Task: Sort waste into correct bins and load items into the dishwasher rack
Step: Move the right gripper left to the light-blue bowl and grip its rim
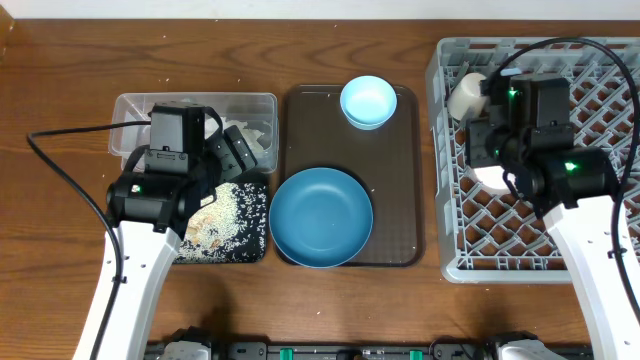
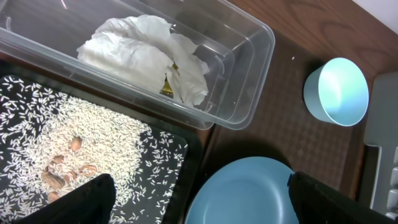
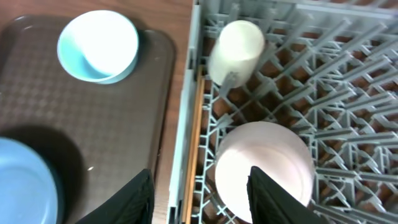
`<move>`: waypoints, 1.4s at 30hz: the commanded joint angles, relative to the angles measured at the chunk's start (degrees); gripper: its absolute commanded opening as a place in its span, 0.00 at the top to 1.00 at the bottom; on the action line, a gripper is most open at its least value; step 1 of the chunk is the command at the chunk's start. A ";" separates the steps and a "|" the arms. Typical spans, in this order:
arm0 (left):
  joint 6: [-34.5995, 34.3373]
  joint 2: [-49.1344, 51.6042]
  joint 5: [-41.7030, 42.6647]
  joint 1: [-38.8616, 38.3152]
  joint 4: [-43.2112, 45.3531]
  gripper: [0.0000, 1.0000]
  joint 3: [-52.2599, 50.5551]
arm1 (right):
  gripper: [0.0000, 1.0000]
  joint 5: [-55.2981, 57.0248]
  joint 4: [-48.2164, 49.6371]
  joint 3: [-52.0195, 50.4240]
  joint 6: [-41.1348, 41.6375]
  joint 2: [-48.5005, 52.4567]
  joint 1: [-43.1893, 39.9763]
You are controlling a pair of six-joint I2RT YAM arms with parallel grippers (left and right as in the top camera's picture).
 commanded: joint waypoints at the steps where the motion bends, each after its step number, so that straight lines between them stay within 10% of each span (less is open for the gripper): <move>1: 0.13 -0.42 -1.11 0.20 -0.02 0.09 1.25 | 0.54 -4.96 0.85 0.57 2.73 0.13 0.55; 10: 0.13 -0.42 -1.11 0.20 -0.02 0.09 1.25 | 0.54 -16.00 12.76 0.52 3.37 4.46 7.58; 42: 0.13 -0.42 -1.11 0.20 -0.02 0.09 1.25 | 0.53 1.88 41.77 0.52 -8.87 41.00 19.54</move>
